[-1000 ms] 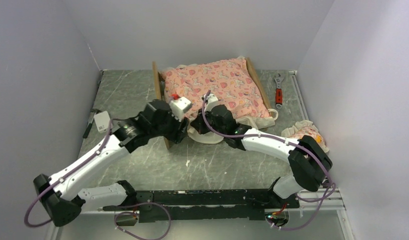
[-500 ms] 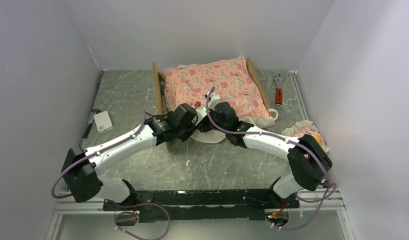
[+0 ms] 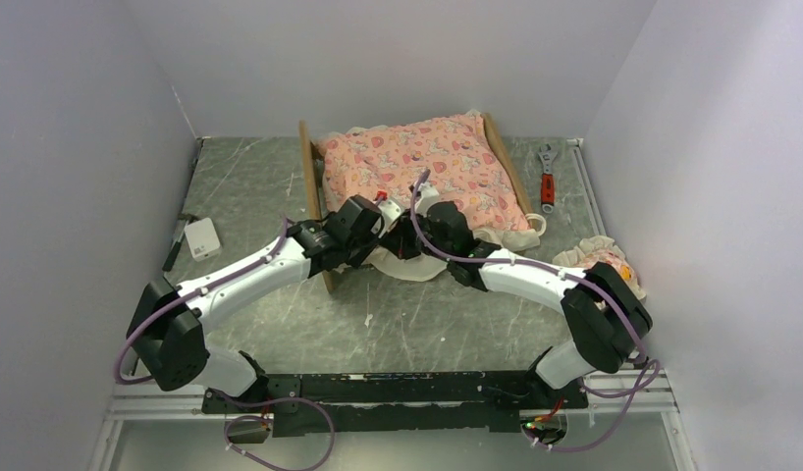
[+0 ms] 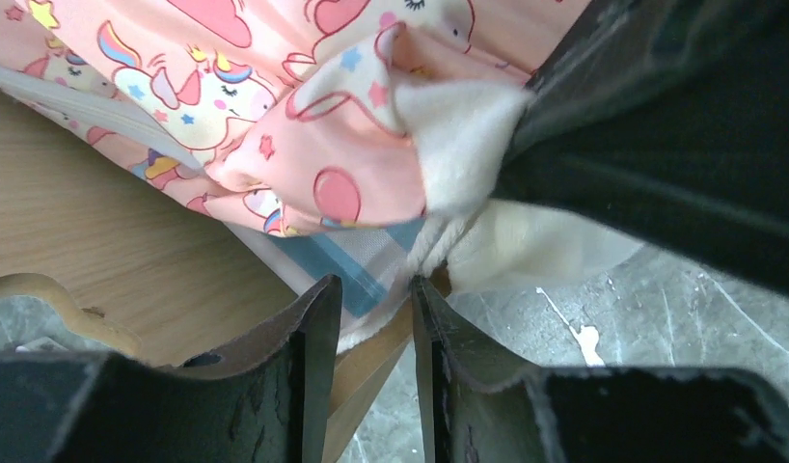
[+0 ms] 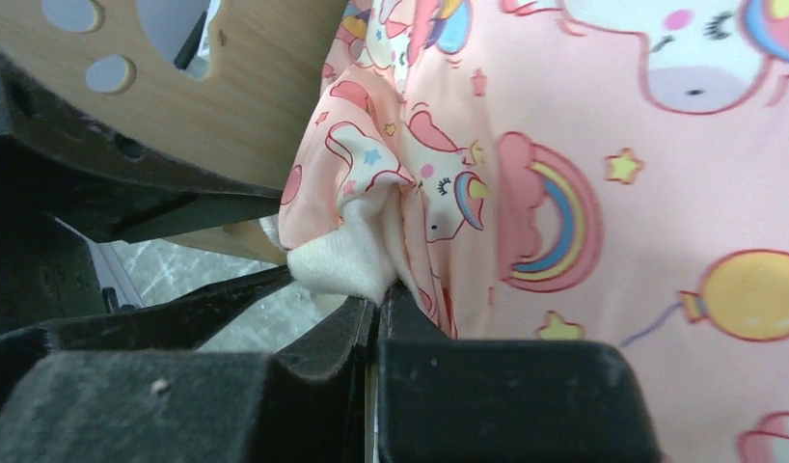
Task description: Set up the pet bed
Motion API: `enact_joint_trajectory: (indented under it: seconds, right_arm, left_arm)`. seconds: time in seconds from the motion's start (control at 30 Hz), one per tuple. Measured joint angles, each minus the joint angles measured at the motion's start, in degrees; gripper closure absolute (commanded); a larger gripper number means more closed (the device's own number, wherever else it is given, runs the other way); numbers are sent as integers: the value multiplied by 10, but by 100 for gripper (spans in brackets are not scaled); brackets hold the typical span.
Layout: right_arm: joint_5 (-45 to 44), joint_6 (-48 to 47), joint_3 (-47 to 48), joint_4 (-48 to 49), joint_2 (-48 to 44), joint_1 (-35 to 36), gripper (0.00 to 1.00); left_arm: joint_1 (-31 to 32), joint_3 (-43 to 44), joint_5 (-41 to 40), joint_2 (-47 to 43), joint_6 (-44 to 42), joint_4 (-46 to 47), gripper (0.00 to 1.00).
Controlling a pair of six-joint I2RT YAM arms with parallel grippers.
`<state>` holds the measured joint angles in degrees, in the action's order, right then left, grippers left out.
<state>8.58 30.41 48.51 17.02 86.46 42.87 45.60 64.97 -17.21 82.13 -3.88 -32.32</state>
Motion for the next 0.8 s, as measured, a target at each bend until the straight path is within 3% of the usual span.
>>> enact_joint_trajectory:
  seconds: [0.57, 0.67, 0.8]
  right_arm:
    - [40, 27, -22, 44, -2, -43, 100]
    - [42, 29, -23, 50, -2, -44, 100]
    - [47, 33, -23, 57, -2, -45, 100]
  left_arm:
    - [-30, 9, 58, 10, 3, -1, 61]
    - [-43, 17, 71, 21, 5, 4, 67]
    - [-65, 19, 71, 61, 7, 1, 85]
